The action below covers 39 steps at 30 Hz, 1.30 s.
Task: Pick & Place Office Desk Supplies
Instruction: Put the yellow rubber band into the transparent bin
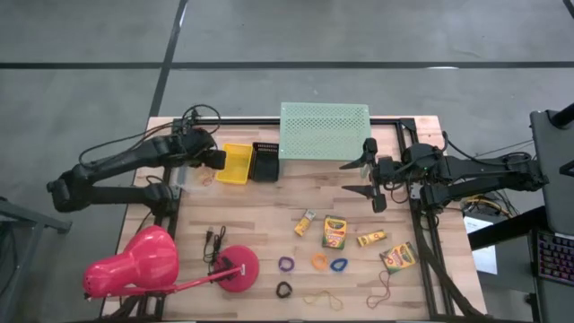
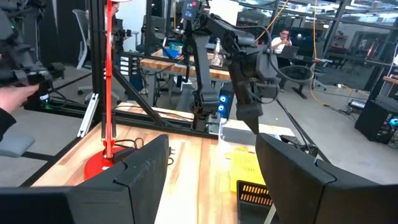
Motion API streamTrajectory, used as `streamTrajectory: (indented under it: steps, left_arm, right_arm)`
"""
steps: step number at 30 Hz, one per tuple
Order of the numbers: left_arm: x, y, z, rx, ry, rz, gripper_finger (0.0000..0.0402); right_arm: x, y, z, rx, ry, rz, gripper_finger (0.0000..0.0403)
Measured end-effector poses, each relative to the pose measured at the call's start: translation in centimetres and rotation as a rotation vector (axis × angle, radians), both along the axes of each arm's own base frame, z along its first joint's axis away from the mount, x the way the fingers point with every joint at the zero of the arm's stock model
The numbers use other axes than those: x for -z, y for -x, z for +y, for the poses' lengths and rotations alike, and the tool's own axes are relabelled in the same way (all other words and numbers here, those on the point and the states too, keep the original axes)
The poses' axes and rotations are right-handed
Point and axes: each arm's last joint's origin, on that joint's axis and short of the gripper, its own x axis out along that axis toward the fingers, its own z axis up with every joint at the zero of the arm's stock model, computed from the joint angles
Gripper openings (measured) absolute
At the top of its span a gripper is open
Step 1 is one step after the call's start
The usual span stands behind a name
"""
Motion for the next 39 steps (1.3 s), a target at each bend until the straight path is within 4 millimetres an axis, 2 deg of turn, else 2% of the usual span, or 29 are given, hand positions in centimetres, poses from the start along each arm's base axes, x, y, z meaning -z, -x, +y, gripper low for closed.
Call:
streamTrajectory:
  steps: [3,6,12,18,24,30,34,39]
  left_arm:
    - [-0.4,-0.8,-0.3,0.096,-0.052,-0.012,0.0149]
    - [-1.1,-2.1,-0.8,0.289,-0.163,-0.032,0.0149]
    - [-3.0,-4.5,-3.2,0.562,-0.402,-0.144,0.015]
    - [-4.4,-4.7,-5.8,0.744,-0.508,-0.227,0.015]
    - [-3.7,-4.7,-7.6,0.846,-0.631,-0.291,0.015]
    - [-2.1,-3.3,-8.7,0.928,-0.834,-0.412,0.015]
    - [-0.8,-1.7,-8.8,0.952,-0.87,-0.497,0.015]
    - [-0.2,0.6,-9.2,1.154,-0.955,-0.625,0.015]
  right_arm:
    - [0.0,0.0,0.0,0.0,0.0,0.0,0.0238]
    - [0.0,0.0,0.0,0.0,0.0,0.0,0.0238]
    - [0.0,0.0,0.0,0.0,0.0,0.0,0.0238]
    - [0.0,0.0,0.0,0.0,0.0,0.0,0.0238]
    - [0.0,0.0,0.0,0.0,0.0,0.0,0.0238]
    - [0.0,0.0,0.0,0.0,0.0,0.0,0.0238]
    - [0.0,0.0,0.0,0.0,0.0,0.0,0.0238]
    - [0.0,0.0,0.0,0.0,0.0,0.0,0.0238]
